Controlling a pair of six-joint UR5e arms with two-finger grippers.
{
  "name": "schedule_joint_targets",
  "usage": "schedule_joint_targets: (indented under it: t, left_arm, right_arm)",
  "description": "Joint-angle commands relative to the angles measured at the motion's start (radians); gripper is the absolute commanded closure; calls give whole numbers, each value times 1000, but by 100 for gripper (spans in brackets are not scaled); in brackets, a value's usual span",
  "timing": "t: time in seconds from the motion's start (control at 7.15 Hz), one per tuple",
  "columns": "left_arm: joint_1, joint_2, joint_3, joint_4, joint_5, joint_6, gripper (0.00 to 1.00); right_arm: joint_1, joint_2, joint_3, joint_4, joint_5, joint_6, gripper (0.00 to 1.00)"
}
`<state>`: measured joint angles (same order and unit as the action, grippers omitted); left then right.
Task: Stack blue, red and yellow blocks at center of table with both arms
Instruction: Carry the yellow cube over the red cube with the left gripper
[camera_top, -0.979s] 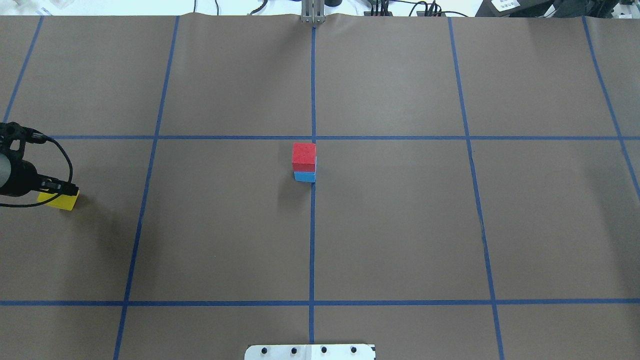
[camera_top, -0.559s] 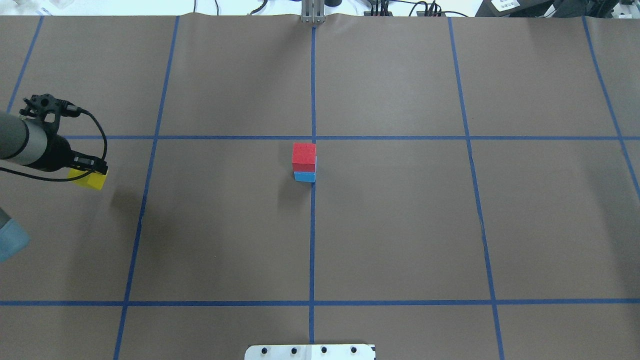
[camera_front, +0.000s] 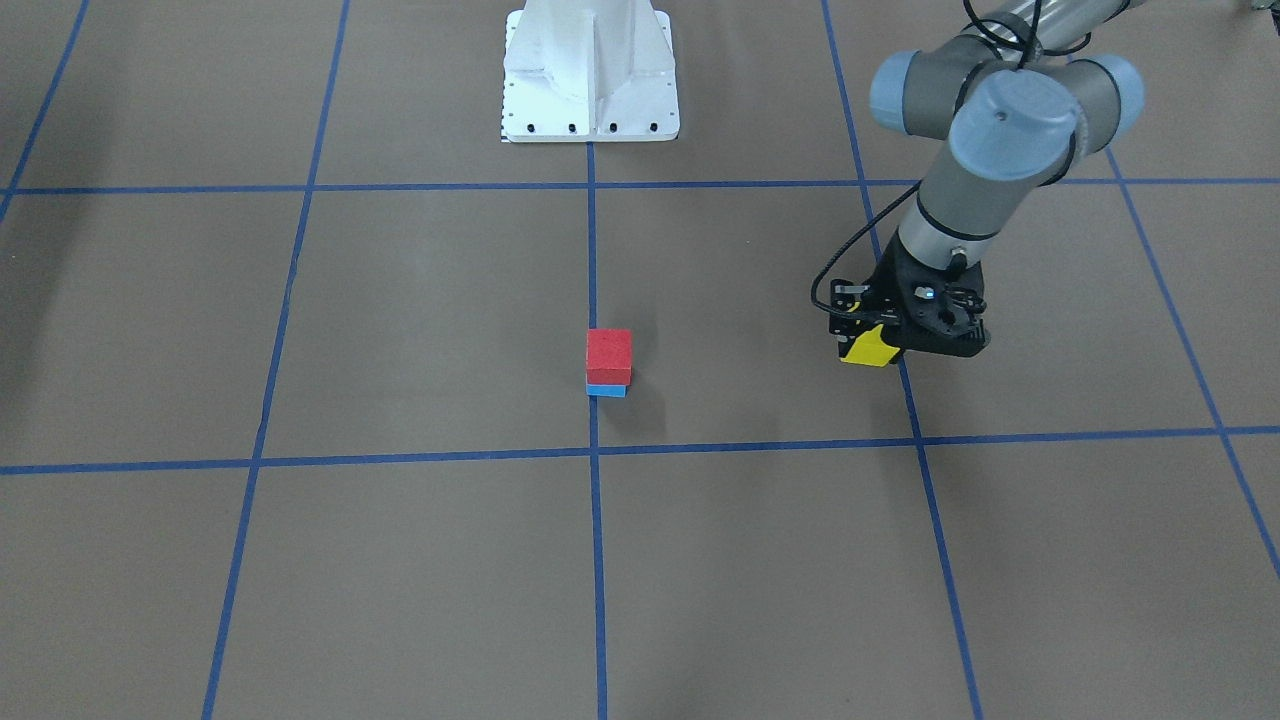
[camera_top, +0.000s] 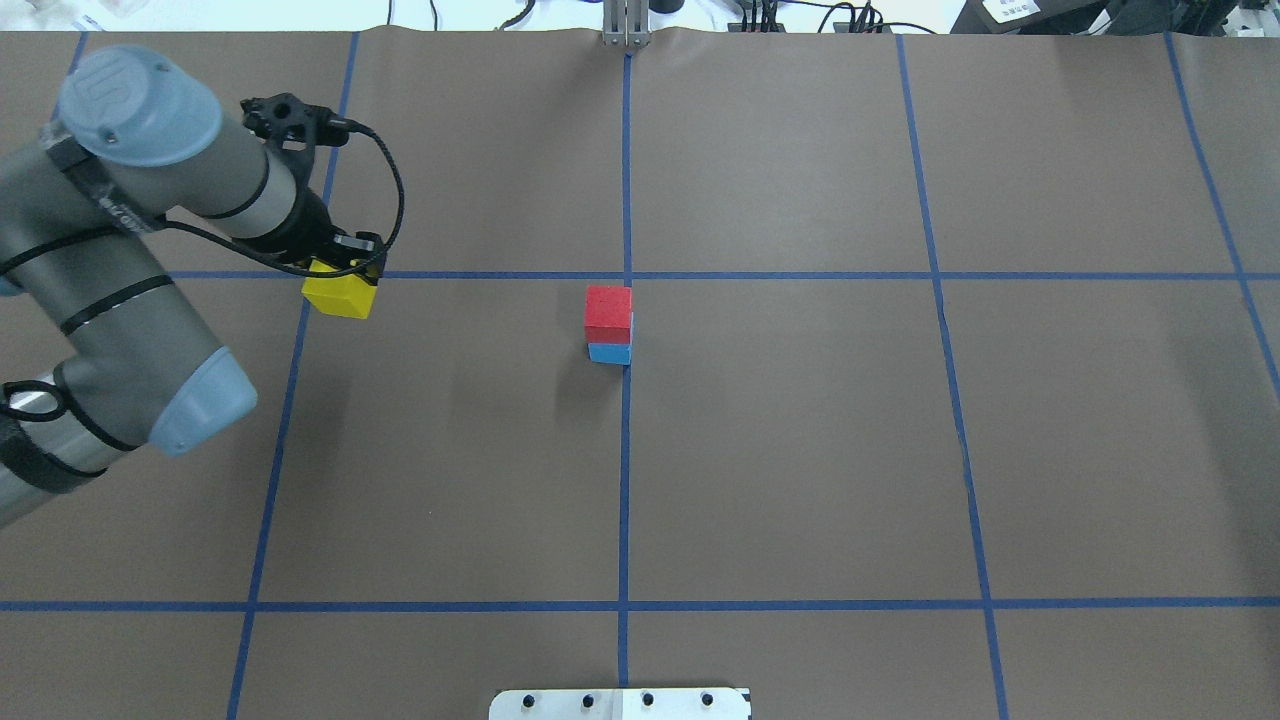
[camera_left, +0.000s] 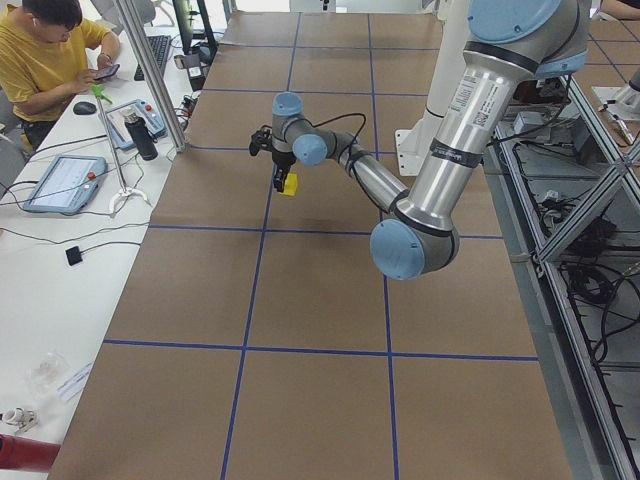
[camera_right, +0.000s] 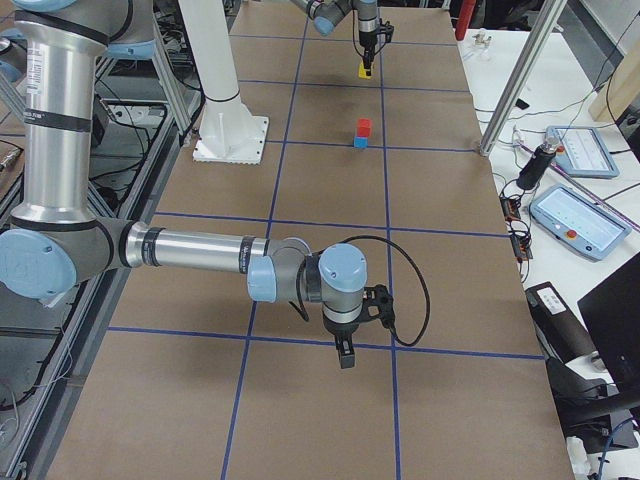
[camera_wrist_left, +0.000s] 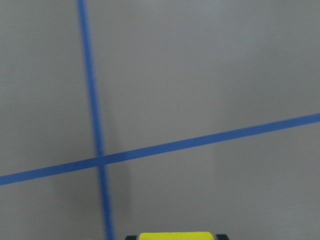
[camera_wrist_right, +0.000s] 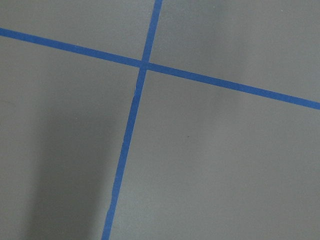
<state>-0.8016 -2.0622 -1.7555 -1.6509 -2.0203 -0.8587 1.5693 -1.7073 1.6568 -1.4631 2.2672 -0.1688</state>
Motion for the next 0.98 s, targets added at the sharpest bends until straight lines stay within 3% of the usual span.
schedule_joint_targets:
  t: [0.0, 0.42, 0.7, 0.84]
  left_arm:
    - [82, -169, 25, 94, 0, -151, 100]
    - [165, -382, 201, 95, 67, -353, 100]
    - [192, -415, 235, 94, 95, -422, 100]
    - [197, -421, 240, 92, 100, -421, 90]
  right_arm:
    - [0, 0, 0, 0, 0, 0, 0]
    - [0, 0, 0, 1, 0, 0, 0]
    - [0, -2, 0, 0, 0, -1, 0]
    - [0, -2, 0, 1, 0, -2, 0]
